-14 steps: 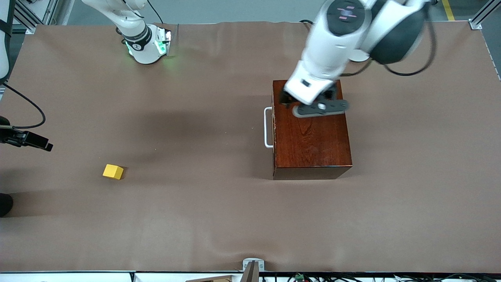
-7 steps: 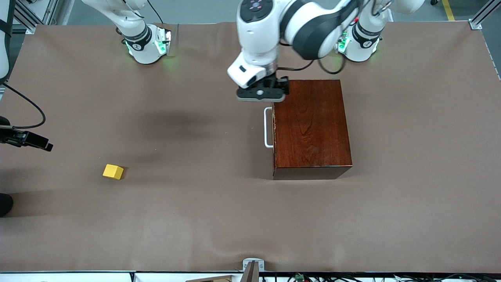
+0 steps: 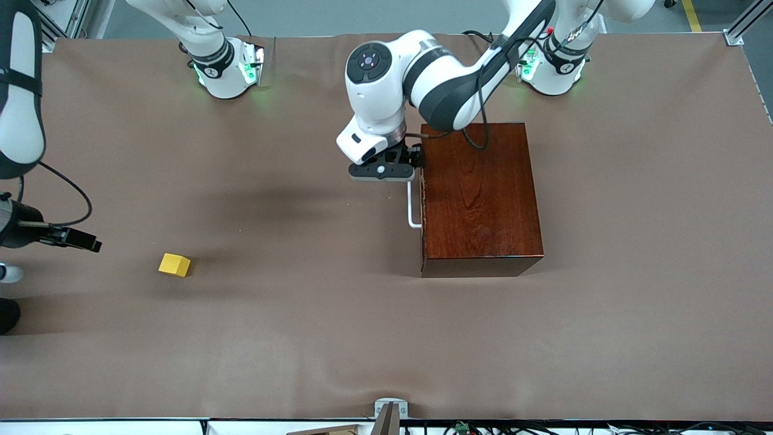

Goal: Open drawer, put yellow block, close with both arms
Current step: 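Move the left gripper to the white drawer handle of the box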

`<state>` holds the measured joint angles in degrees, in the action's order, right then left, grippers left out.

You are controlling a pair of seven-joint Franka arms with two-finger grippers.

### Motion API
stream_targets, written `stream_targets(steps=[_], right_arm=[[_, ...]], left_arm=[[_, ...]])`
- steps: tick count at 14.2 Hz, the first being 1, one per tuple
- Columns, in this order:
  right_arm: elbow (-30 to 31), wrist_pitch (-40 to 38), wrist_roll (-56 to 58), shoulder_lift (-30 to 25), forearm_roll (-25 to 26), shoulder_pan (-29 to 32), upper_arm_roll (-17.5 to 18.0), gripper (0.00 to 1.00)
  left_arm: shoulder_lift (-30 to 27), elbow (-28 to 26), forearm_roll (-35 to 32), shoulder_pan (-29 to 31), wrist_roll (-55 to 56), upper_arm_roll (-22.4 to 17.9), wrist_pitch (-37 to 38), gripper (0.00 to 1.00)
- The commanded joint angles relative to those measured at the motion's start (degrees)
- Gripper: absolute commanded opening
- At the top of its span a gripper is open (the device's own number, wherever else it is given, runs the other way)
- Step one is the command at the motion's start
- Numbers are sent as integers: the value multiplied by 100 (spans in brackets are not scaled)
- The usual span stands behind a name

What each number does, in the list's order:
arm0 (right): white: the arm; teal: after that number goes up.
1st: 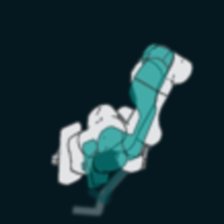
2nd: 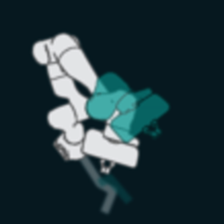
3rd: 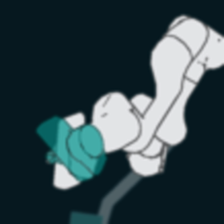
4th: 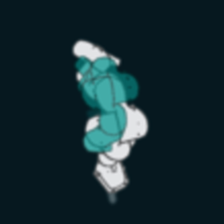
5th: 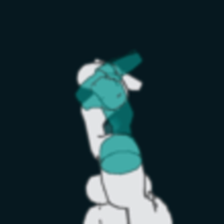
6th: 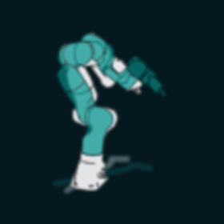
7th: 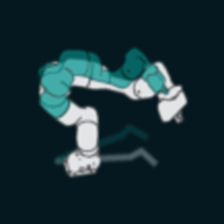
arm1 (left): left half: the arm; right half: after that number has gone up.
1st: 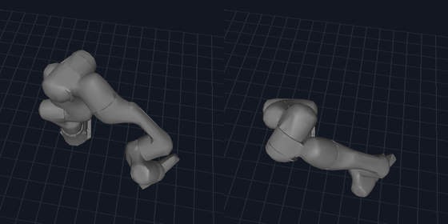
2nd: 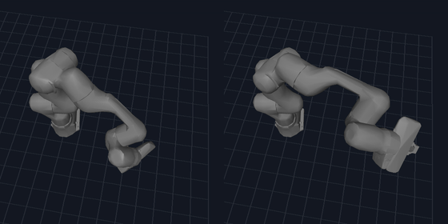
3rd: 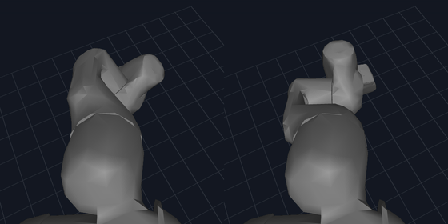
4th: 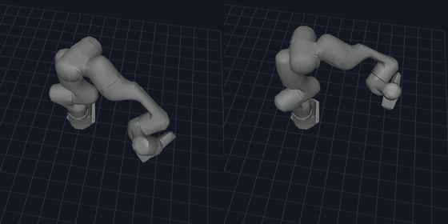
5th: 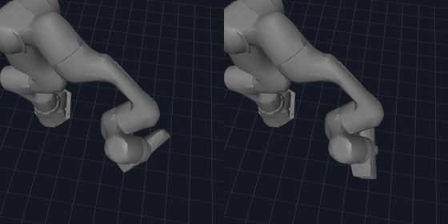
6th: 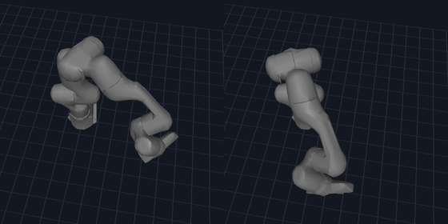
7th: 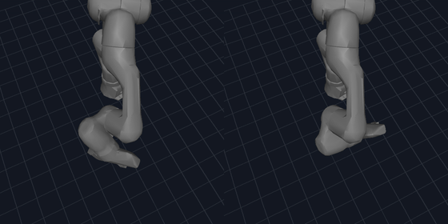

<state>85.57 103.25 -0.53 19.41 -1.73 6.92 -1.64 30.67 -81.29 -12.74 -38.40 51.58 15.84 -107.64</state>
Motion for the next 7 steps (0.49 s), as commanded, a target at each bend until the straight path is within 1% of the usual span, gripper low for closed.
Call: stream_targets(steps=[1,7], right_arm=[[-49,-6,-26,27,-108,73,58,100],[-58,82,35,282,-152,99,58,100]], left_arm=[[254,167,-395,-106,106,-46,-151,100],[589,149,-861,-106,54,-37,-283,100]])
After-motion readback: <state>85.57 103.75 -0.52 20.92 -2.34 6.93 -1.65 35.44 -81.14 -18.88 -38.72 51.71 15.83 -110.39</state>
